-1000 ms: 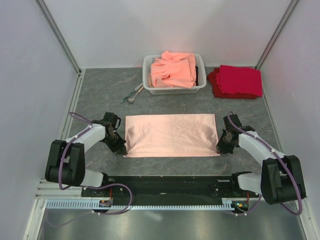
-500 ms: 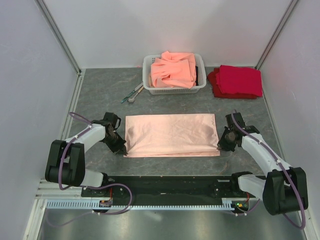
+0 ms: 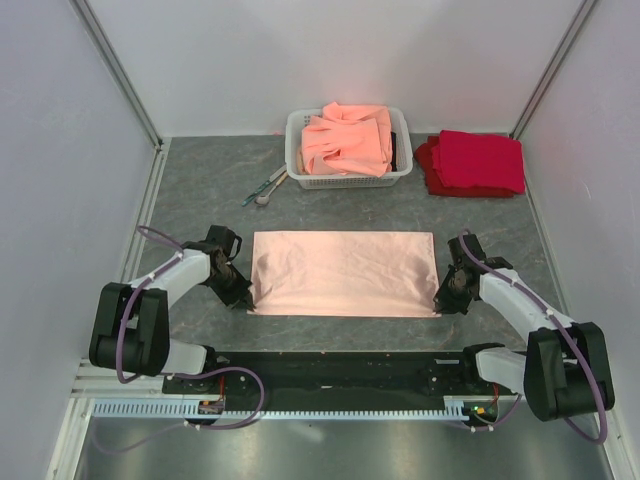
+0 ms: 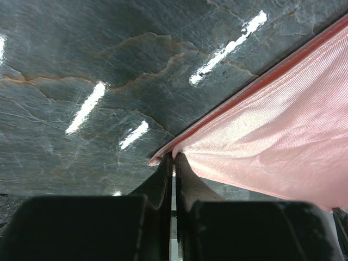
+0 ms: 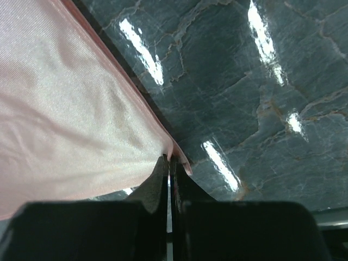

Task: Fold the napkin into a case and place the utensils inside
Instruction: Fold and flatten the napkin at the center of the board, then pick up the rectangle-folded napkin from the center of the board.

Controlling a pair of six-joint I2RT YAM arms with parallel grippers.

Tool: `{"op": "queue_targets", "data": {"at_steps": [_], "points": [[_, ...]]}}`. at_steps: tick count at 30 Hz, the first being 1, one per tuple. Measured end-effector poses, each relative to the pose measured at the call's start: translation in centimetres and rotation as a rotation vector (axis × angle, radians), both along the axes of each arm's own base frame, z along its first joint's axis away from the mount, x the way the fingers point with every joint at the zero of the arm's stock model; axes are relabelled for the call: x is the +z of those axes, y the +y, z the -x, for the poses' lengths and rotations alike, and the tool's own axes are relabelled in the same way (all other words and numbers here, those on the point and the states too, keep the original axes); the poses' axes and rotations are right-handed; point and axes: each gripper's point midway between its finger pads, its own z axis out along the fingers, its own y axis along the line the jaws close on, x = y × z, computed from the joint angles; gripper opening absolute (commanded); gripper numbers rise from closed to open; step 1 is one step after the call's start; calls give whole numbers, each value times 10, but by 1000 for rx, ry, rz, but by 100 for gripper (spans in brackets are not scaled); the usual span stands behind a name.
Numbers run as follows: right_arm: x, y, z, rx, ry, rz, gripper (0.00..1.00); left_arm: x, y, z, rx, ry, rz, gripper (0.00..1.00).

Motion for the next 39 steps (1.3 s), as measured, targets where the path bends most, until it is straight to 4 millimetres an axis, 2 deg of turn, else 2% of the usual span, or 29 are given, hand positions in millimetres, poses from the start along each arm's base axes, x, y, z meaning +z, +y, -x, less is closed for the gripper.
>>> {"op": "queue_targets", "data": {"at_steps": [12, 15, 16, 17, 18, 19, 20, 26, 29, 32, 36, 39], "points": [[-5, 1, -3, -11, 7, -1, 8, 1, 1, 0, 9, -8, -2, 3], [-4, 1, -5, -12, -3, -3, 16, 2, 1, 0, 14, -16, -5, 15], [-4, 1, -5, -14, -7, -4, 20, 4, 1, 0, 16, -21, -4, 25], [-4, 1, -6, -16, -12, -4, 28, 6, 1, 0, 17, -27, -4, 30], [-3, 0, -8, -17, -21, -1, 31, 8, 2, 0, 19, -36, -4, 36], [-3, -1, -9, -21, -29, 4, 34, 10, 2, -1, 24, -47, -4, 41], [-2, -2, -10, -21, -39, 11, 41, 14, 2, -1, 27, -60, -4, 41], [5, -5, -14, -18, -79, 27, 60, 32, 2, 3, 36, -93, 5, 41], [10, -5, -12, -5, -85, 28, 65, 42, 1, 1, 34, -116, 14, 34], [23, -5, -17, 7, -118, 28, 70, 51, -5, -8, 19, -155, 49, 26], [48, -6, -35, 33, -207, 38, 67, 53, -19, -19, -8, -182, 117, 11], [57, -5, -46, 48, -254, 37, 57, 45, -25, -25, -21, -167, 141, 6]]}}
